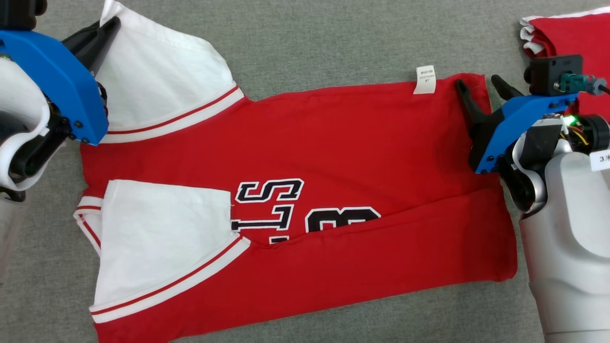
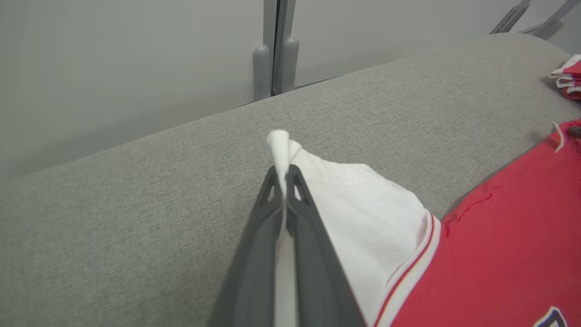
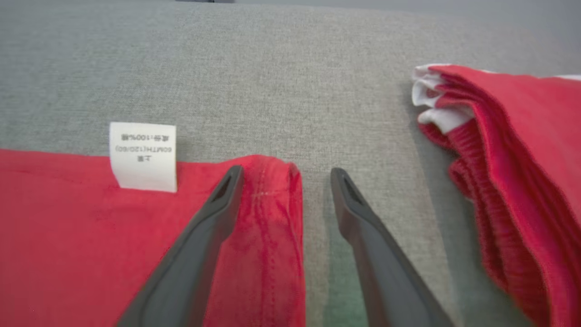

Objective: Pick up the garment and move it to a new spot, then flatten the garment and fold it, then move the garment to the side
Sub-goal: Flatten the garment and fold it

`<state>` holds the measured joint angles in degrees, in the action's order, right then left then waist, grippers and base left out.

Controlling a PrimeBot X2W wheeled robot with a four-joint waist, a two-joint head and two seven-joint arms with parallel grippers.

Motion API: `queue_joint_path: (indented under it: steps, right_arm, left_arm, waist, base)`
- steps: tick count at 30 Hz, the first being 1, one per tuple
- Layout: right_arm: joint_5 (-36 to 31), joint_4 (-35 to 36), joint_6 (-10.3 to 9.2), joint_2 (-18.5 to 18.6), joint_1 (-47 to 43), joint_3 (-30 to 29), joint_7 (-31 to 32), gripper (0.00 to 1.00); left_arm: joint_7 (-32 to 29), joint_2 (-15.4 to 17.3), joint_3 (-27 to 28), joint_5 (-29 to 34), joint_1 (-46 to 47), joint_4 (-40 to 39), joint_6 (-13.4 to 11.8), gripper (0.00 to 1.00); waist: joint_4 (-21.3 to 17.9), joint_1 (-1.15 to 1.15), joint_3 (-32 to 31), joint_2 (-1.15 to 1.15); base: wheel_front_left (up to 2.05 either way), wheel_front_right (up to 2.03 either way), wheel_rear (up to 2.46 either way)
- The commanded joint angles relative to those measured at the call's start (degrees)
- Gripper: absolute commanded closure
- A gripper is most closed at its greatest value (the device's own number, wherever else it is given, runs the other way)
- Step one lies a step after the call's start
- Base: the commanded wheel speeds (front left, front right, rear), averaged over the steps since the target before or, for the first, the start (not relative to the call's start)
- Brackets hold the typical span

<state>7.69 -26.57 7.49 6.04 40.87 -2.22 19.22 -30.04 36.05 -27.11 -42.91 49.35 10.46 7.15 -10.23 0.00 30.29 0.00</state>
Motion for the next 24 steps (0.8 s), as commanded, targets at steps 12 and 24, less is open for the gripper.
queue_joint_path:
  steps: [12,24]
  right_arm:
    - [5.8,-7.4,0.0,1.0,2.9,0.4,-6.1,1.0]
    - [7.5,-3.0,0.0,3.5,-11.8,1.9,-15.4,1.0]
  left_arm:
    - [7.2,0.4,-1.9,-2.1,-3.1,-1.4,0.4,1.0]
    - [18.5,2.9,-4.5,-5.1,-21.7,-10.3,-0.2,1.0]
  waist:
    - [1.5,0.0,-3.5,0.0]
    - [3.6,0.0,-15.0,0.0]
  base:
    - [0.0,0.0,0.0]
    - [0.0,0.0,0.0]
